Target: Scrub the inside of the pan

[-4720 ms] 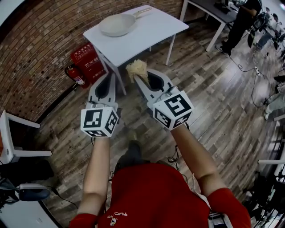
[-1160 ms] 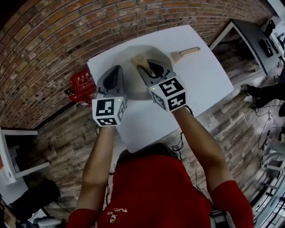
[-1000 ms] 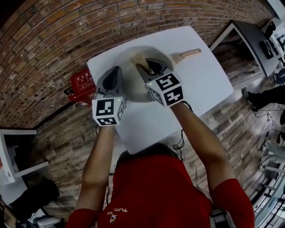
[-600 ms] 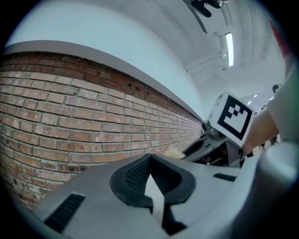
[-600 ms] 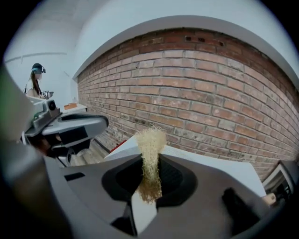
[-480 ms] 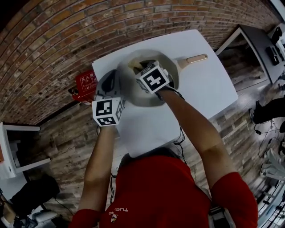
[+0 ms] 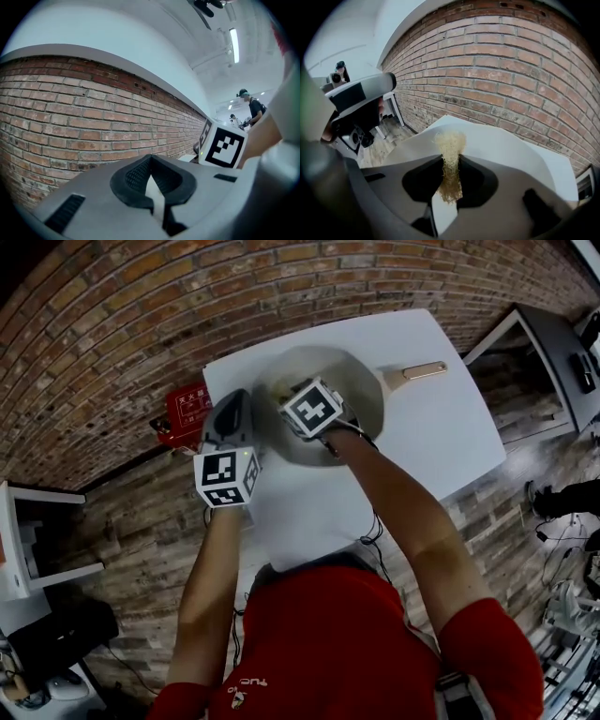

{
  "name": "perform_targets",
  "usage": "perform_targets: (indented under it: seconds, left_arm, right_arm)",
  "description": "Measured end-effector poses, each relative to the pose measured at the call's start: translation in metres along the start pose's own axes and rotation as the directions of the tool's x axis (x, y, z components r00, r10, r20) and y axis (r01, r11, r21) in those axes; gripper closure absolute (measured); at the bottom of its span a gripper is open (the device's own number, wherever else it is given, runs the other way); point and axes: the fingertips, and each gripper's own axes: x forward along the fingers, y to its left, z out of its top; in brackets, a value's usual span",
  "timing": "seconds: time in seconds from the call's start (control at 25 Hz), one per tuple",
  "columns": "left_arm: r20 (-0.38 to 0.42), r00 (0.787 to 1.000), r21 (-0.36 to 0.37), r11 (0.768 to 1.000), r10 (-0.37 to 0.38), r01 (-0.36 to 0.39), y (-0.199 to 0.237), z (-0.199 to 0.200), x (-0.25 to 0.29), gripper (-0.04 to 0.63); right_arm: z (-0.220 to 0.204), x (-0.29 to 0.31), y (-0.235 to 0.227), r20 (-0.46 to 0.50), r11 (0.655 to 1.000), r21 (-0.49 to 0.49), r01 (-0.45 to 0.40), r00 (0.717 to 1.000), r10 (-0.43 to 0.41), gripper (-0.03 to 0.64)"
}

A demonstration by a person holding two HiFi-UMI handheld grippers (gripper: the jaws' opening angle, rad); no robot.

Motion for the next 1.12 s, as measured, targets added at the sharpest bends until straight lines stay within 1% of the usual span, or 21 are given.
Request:
perform_targets:
  seconds: [0.12, 0.28, 0.56, 0.72, 0.8, 0.88, 1.04, 1.12]
  left_arm:
    - [-0.002, 1.000, -0.001, 1.000, 0.010, -0.010, 0.004, -0.001, -0.002, 0.583]
    - [-0.008, 1.000, -0.005, 1.000, 0.019, -0.019, 0.008, -0.004, 0.000, 0.583]
    - [-0.011, 1.000, -0.011, 1.000, 0.012, -0.012, 0.009, -0.009, 0.002, 0.583]
    - [-0.013, 1.000, -0.008, 1.000, 0.003, -0.003, 0.007, -0.009, 0.005, 0.583]
    - [-0.013, 1.000, -0.004, 1.000, -0.001, 0.001, 0.007, -0.007, 0.006, 0.583]
    - [-0.010, 1.000, -0.002, 1.000, -0.004, 0.004, 0.006, -0.005, 0.006, 0.583]
    - [-0.005, 1.000, -0.004, 1.000, -0.002, 0.002, 0.008, -0.003, 0.004, 0.583]
    - [-0.001, 1.000, -0.004, 1.000, -0.004, 0.004, 0.007, -0.002, 0.003, 0.583]
  right_arm:
    - [-0.006, 0.005, -0.008, -0.029, 1.000, -0.007, 0.021, 0.999, -0.022, 0.531]
    - [-0.008, 0.003, -0.039, -0.022, 0.996, -0.015, 0.092, 0.995, -0.092, 0.531]
    - [-0.024, -0.018, -0.084, -0.044, 0.982, 0.031, 0.188, 0.981, -0.187, 0.531]
    - [-0.031, -0.027, -0.095, -0.055, 0.975, 0.045, 0.216, 0.975, -0.213, 0.531]
    - [-0.029, -0.030, -0.089, -0.046, 0.978, 0.043, 0.205, 0.978, -0.203, 0.530]
    - [-0.024, -0.033, -0.074, -0.028, 0.985, 0.023, 0.173, 0.985, -0.173, 0.531]
    - [-0.008, -0.029, -0.020, 0.012, 0.999, -0.034, 0.040, 0.999, -0.040, 0.529]
    - [-0.006, -0.025, -0.002, 0.005, 0.997, -0.069, 0.015, 1.000, -0.015, 0.531]
